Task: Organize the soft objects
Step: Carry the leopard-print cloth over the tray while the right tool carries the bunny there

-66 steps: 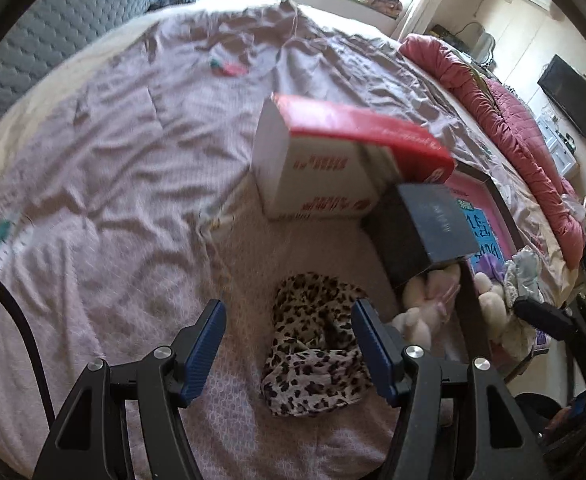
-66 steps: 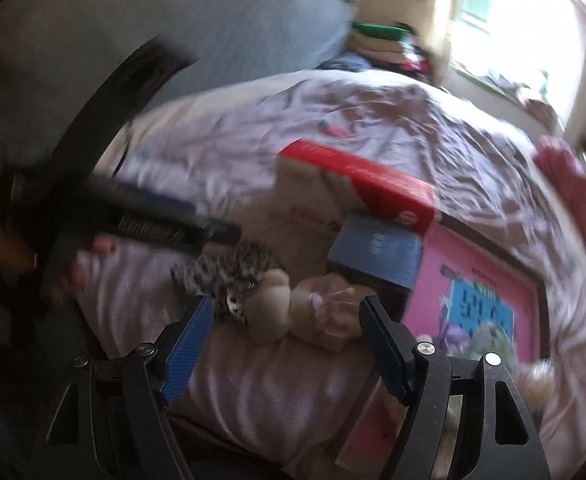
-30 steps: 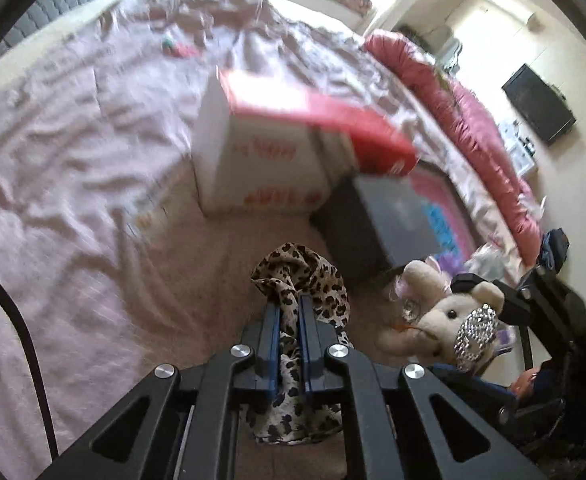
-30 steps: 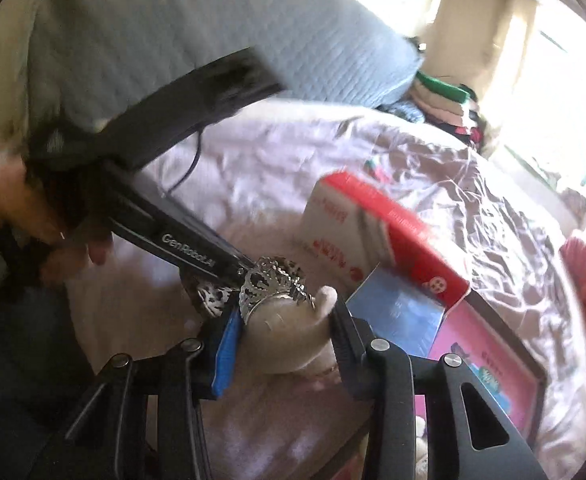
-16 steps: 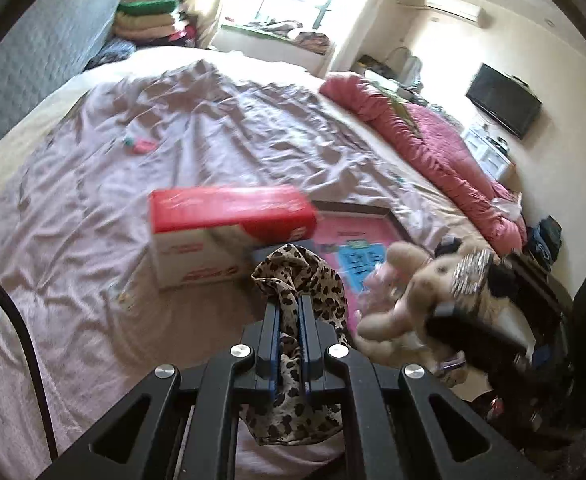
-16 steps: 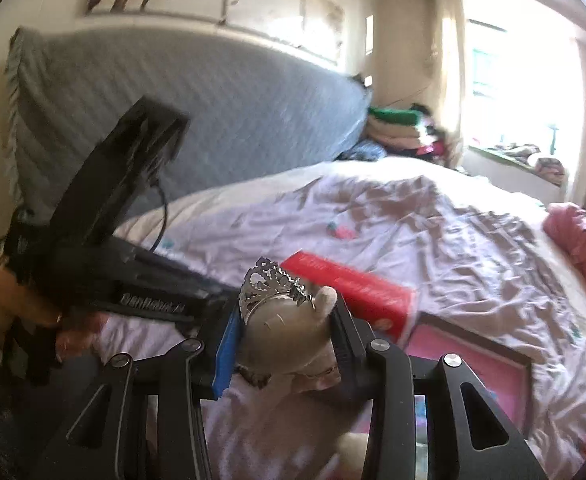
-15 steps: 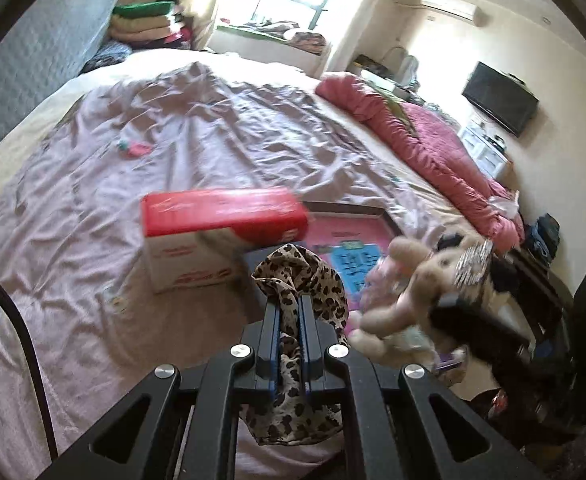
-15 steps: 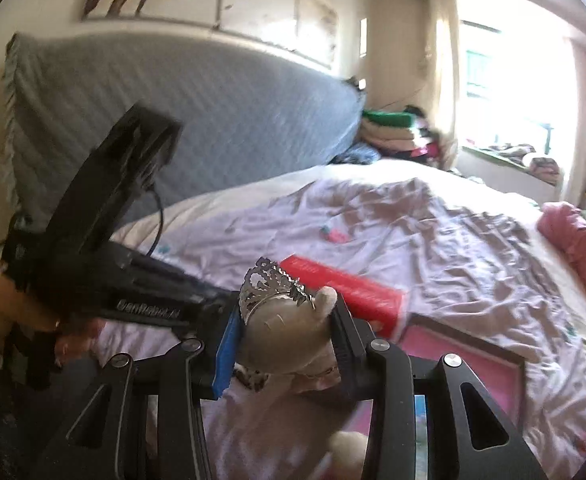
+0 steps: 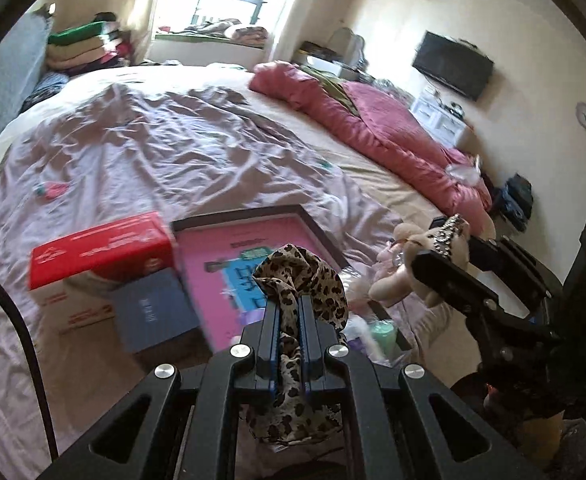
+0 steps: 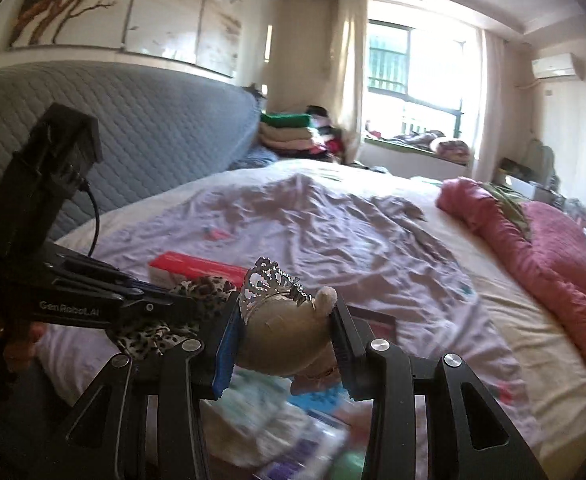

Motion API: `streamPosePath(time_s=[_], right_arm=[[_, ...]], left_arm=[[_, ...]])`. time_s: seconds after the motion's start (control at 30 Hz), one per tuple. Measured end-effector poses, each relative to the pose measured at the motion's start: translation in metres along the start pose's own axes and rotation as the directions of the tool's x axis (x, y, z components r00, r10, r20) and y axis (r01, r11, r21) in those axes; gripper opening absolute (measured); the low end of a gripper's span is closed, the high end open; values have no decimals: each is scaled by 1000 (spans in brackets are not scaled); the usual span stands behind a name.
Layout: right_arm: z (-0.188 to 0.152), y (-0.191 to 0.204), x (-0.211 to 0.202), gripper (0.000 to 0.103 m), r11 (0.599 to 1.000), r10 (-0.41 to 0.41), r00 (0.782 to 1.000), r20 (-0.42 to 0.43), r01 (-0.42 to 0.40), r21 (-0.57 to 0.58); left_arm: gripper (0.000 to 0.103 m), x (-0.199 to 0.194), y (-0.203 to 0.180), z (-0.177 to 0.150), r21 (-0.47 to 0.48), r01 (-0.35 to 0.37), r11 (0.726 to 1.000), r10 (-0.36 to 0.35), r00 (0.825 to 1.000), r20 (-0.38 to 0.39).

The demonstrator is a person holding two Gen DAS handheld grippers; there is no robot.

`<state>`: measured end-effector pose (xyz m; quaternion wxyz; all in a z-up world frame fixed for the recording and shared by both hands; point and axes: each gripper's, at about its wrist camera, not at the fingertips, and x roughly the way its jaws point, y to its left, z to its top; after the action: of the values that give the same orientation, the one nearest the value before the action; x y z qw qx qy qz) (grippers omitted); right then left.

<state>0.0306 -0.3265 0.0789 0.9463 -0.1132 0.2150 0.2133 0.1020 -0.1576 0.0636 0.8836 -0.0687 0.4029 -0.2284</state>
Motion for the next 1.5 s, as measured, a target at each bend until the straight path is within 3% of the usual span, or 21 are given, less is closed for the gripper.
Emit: streamPosePath(time_s=[0.3,0.57,0.87,1.07,1.27,1.5], right_arm=[[-28,-29,4,43,998,-34,999,-33,36,50],[-50,-32,38,43,997,-72,986,-149,74,8],[-66,-21,78,46,1000,-21,976,-217,20,-7],[-69,-32,83,50,993,62,979,-192,-41,110],[-73,-47,83,60,953,168,977,-134,-126,277],[-71,-55,73,62,928,173,981,-89,-132,348]], left_arm=[[8,44,-28,2,57,-18,998,22,998,-65],[8,72,-24,-3,48,-31,998,36,993,-114],[9,86,-15,-12,49,-65,997,71,986,-150],[10,89,-11,-13,48,-76,996,83,985,-150],[10,92,-12,-15,57,-82,995,90,984,-155],[19,92,-17,-15,83,-93,992,104,984,-146]])
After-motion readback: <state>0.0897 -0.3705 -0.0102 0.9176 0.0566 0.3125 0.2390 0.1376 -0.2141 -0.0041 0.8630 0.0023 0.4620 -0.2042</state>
